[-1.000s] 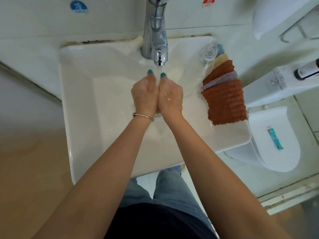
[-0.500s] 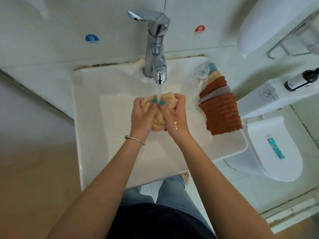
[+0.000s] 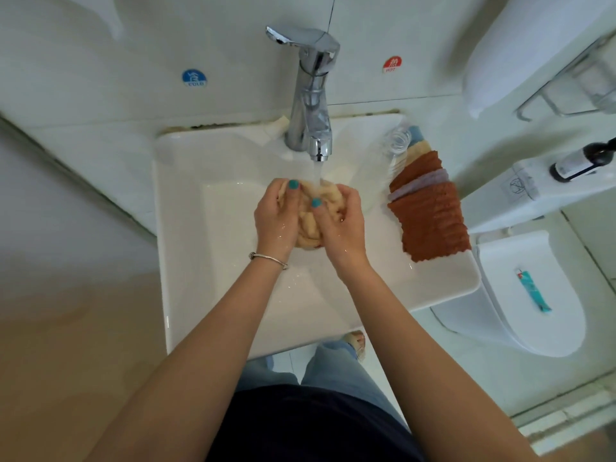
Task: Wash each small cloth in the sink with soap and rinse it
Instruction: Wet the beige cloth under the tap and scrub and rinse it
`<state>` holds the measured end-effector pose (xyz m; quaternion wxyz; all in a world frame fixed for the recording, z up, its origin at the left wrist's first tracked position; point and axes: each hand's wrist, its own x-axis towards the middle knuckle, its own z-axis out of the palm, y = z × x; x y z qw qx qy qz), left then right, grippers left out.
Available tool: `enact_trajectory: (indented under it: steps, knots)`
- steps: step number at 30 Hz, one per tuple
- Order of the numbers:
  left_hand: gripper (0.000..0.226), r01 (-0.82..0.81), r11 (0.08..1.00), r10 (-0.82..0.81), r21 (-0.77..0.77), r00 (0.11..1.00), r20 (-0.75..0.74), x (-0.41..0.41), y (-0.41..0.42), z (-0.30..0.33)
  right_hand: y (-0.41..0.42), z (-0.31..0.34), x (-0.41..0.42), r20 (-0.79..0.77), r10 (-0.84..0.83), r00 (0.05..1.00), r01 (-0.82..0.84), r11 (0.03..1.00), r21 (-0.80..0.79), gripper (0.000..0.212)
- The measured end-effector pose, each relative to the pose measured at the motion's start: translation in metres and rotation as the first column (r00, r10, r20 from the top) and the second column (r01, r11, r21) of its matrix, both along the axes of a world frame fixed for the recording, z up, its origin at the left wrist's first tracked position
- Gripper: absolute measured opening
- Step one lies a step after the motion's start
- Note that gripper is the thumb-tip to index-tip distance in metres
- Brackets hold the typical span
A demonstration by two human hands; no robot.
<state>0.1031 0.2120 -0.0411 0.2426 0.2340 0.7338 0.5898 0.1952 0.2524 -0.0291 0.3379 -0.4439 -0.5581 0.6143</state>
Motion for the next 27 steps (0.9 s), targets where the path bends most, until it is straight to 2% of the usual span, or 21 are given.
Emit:
enact_trajectory:
  steps: [3,4,7,9,12,14,17,21,24,27]
  knots:
    - [0.012,0.076,0.994,-0.074,0.076,0.997,-0.033,0.003,0.007,0.006,0.005,-0.001,0.012,0.024,0.06,0.998,-0.06,0.998,-0.009,0.059]
    - [0.014,0.104,0.992,-0.102,0.072,0.994,-0.032,0.001,0.007,0.006,0.007,0.001,0.014,0.032,0.095,0.995,-0.094,0.995,-0.033,0.057]
    - [0.03,0.129,0.989,-0.134,0.072,0.989,0.056,-0.004,0.007,0.004,0.007,0.009,0.012,0.114,0.206,0.972,-0.191,0.973,-0.129,0.029]
    - [0.032,0.121,0.991,-0.127,0.058,0.987,0.102,-0.001,0.011,0.006,0.005,0.006,0.01,0.129,0.166,0.978,-0.149,0.98,-0.131,0.024]
    - [0.01,0.063,0.998,-0.064,0.014,0.993,0.095,0.012,0.023,0.007,0.005,-0.001,0.011,0.075,-0.046,0.996,0.05,0.998,-0.043,0.021]
    - [0.003,0.065,0.998,-0.064,-0.02,0.997,0.054,0.016,0.025,0.006,0.01,-0.002,0.011,0.041,-0.109,0.993,0.109,0.994,0.011,0.02]
    - [0.012,0.076,0.991,-0.073,-0.114,0.997,0.032,0.012,0.012,0.0,0.012,0.0,-0.001,0.053,-0.012,0.999,0.009,0.998,0.056,0.019]
    - [0.014,-0.041,0.999,0.036,0.035,0.991,0.131,0.005,0.0,0.0,0.006,-0.003,-0.019,0.092,0.134,0.987,-0.132,0.991,-0.026,0.025]
    - [0.019,-0.01,0.997,-0.001,0.081,0.991,0.131,0.019,0.01,0.008,0.004,-0.004,-0.003,0.121,0.037,0.992,-0.045,0.997,0.064,0.022]
    - [0.033,0.06,0.997,-0.064,0.046,0.994,0.094,0.031,0.017,0.011,0.001,-0.01,0.012,0.208,-0.035,0.977,0.01,0.993,0.122,0.027]
